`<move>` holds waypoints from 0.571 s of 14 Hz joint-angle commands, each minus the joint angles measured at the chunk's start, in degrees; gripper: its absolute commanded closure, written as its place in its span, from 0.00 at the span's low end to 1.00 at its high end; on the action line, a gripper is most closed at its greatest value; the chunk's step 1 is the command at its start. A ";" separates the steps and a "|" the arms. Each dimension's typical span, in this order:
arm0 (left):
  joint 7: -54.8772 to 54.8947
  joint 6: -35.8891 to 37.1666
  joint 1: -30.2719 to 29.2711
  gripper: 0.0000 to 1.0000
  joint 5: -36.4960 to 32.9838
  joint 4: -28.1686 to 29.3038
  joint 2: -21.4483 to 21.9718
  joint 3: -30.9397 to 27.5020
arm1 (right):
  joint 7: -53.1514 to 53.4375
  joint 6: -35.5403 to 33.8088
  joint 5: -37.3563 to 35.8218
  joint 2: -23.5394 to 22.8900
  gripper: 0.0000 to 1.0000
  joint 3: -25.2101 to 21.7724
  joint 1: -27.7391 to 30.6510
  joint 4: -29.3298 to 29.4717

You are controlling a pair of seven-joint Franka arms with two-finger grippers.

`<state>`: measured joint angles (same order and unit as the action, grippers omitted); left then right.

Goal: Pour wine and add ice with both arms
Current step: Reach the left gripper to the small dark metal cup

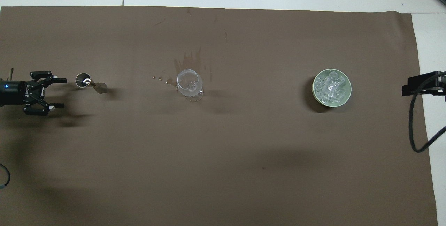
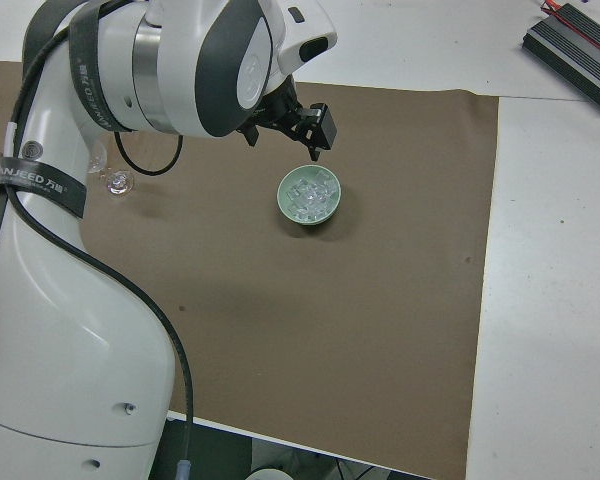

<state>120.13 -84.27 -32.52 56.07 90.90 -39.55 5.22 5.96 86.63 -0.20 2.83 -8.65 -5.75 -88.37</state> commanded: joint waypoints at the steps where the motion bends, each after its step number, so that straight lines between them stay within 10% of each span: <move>1: 3.35 1.65 -1.32 0.00 3.95 0.59 -1.23 1.11 | -0.16 0.55 1.25 0.69 0.00 0.30 0.65 -0.66; 8: 10.11 2.27 -2.55 0.31 8.79 1.12 -5.09 4.71 | -0.16 0.55 1.34 0.69 0.00 0.30 0.65 -0.66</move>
<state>127.19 -83.14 -33.63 63.40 91.58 -43.70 8.59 5.96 86.63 -0.20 2.83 -8.65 -5.75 -88.37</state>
